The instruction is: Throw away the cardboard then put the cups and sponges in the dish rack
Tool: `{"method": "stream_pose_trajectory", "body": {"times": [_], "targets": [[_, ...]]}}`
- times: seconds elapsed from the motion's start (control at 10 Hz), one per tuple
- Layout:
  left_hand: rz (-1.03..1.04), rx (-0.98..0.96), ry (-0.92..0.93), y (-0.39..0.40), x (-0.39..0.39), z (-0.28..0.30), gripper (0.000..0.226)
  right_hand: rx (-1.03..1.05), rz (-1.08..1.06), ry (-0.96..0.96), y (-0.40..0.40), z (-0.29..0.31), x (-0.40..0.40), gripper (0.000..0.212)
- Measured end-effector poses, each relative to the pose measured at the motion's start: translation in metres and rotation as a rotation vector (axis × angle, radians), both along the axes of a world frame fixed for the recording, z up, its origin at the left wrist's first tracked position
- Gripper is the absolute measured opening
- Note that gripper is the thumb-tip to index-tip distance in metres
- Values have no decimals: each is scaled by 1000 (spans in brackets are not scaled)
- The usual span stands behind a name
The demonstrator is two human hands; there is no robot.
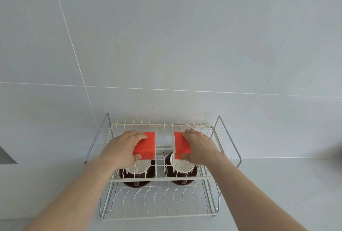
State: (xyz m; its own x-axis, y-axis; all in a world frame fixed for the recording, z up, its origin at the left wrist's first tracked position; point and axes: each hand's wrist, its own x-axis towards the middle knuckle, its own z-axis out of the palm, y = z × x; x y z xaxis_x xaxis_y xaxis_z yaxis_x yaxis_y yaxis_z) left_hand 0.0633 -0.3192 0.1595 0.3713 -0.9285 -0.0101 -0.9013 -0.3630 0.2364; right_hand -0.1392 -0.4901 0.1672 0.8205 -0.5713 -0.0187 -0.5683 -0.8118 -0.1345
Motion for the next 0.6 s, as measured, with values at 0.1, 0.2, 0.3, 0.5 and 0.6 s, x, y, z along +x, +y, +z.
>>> {"method": "stream_pose_trajectory", "body": {"times": [0.1,0.2,0.3,0.5,0.6], "targets": [[7,16,-5,2,-5,8,75,6,-16,-23,5,9,-6,80],[5,-10,-25,6,-11,16,79,-15,-27,-33,10,20,-14,81],[22,-25,-68,12,-22,29,86,-25,-52,-41,15,32,-24,83],[98,-31,-139,24,-41,52,99,-37,-87,-74,27,50,-47,86],[111,-22,-191,30,-51,64,99,-50,-109,-84,32,58,-57,88]]}}
